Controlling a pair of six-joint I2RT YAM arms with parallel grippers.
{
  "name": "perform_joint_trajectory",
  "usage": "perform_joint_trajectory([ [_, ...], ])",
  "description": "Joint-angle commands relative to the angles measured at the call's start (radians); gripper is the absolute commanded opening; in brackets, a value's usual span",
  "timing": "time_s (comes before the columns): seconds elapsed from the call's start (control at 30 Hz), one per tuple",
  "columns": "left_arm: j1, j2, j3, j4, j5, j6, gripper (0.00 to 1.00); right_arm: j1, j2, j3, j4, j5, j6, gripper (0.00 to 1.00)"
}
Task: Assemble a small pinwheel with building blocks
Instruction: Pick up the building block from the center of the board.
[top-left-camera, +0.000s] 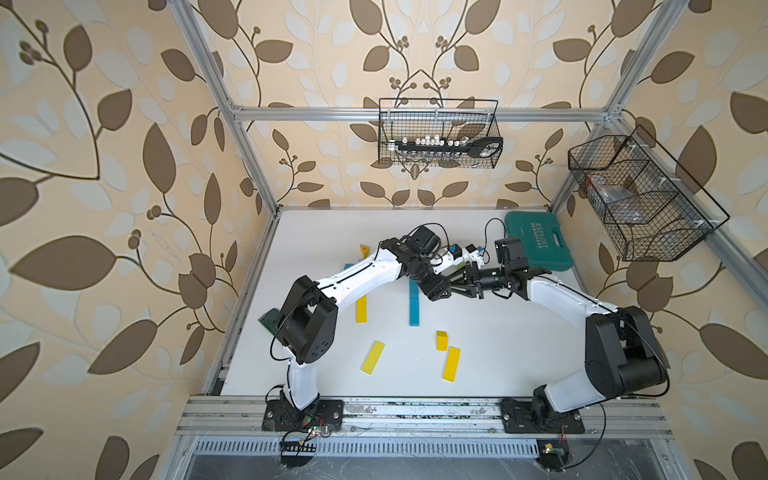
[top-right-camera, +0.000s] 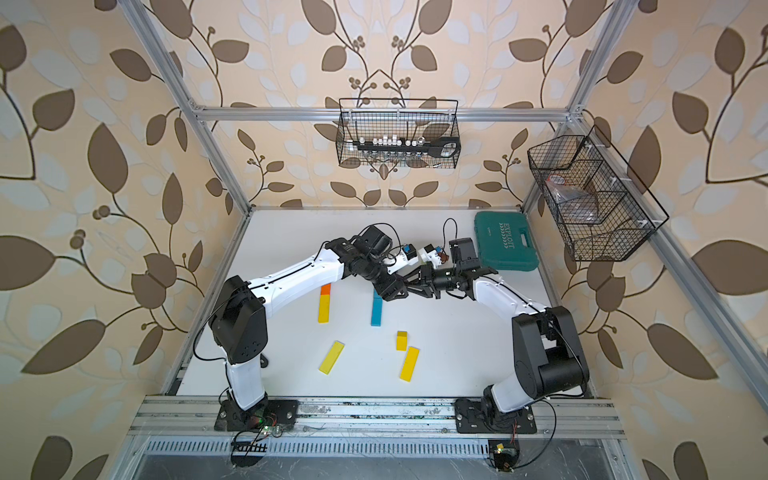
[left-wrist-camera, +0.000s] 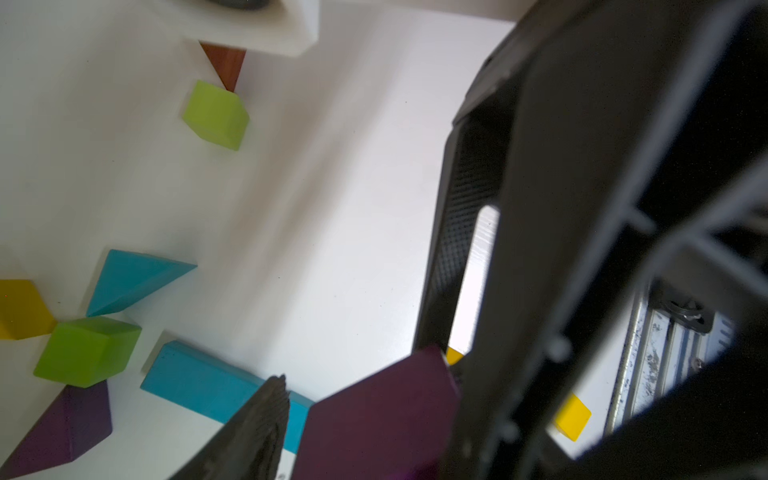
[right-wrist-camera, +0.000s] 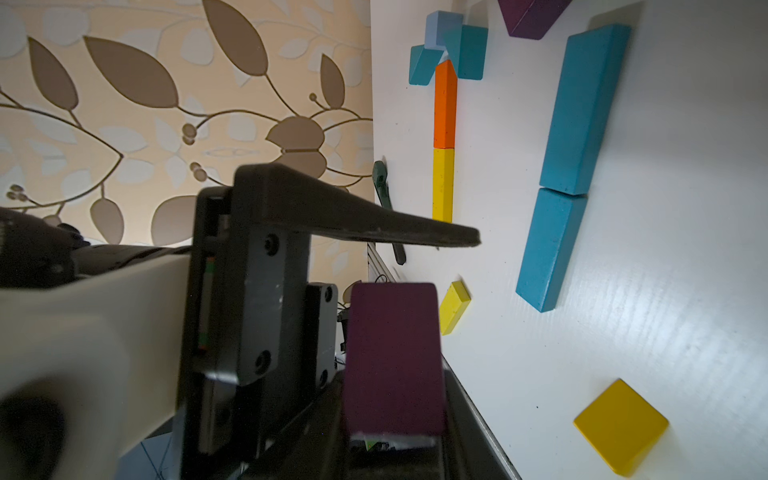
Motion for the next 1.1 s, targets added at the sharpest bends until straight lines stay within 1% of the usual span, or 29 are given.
perform_joint_trajectory([
  [0.0,-0.001,0.015,0.046,0.03,0.037,0.028,0.74,0.008,0.005,-0.012,-0.028,-0.05,-0.025,0.0],
  [0.13,-0.003,0.029,0.066,0.02,0.062,0.034,0.73,0.007,0.017,-0.003,-0.027,-0.053,-0.027,0.0],
  [0.2,-0.003,0.031,0.072,0.02,0.065,0.037,0.7,0.008,0.023,0.005,-0.036,-0.055,-0.031,0.0],
  [0.3,-0.003,0.029,0.073,0.018,0.071,0.04,0.69,0.009,0.037,0.014,-0.044,-0.056,-0.036,0.0],
  [0.37,-0.003,0.03,0.073,0.015,0.082,0.044,0.6,0.007,0.046,0.017,-0.049,-0.054,-0.043,0.0],
  [0.43,-0.004,0.033,0.071,0.014,0.084,0.043,0.57,0.007,0.053,0.018,-0.053,-0.048,-0.047,0.0],
  [0.5,-0.004,0.035,0.073,0.007,0.097,0.041,0.5,0.008,0.062,0.02,-0.049,-0.045,-0.044,0.0],
  [0.63,-0.006,0.033,0.07,0.009,0.095,0.032,0.47,0.007,0.076,0.025,-0.05,-0.03,-0.042,0.0],
  [0.67,-0.005,0.035,0.07,0.007,0.09,0.031,0.47,0.008,0.077,0.025,-0.051,-0.028,-0.042,0.03],
  [0.73,-0.006,0.045,0.074,0.001,0.075,0.026,0.44,0.005,0.079,0.033,-0.07,-0.017,-0.057,0.13],
  [0.8,-0.006,0.059,0.079,-0.009,0.063,0.02,0.41,0.004,0.077,0.042,-0.101,-0.004,-0.081,0.19],
  [0.83,-0.006,0.066,0.082,-0.016,0.054,0.013,0.41,0.003,0.075,0.043,-0.11,0.002,-0.085,0.27],
  [0.87,-0.006,0.072,0.082,-0.021,0.052,0.009,0.4,-0.001,0.074,0.046,-0.116,0.009,-0.088,0.31],
  [0.9,-0.005,0.077,0.08,-0.024,0.048,0.005,0.39,-0.002,0.069,0.049,-0.127,0.019,-0.096,0.33],
  [1.0,-0.006,0.078,0.061,-0.022,0.042,-0.009,0.38,-0.015,0.057,0.056,-0.157,0.044,-0.115,0.43],
  [1.07,-0.006,0.075,0.049,-0.019,0.034,-0.018,0.38,-0.021,0.053,0.062,-0.173,0.046,-0.13,0.44],
])
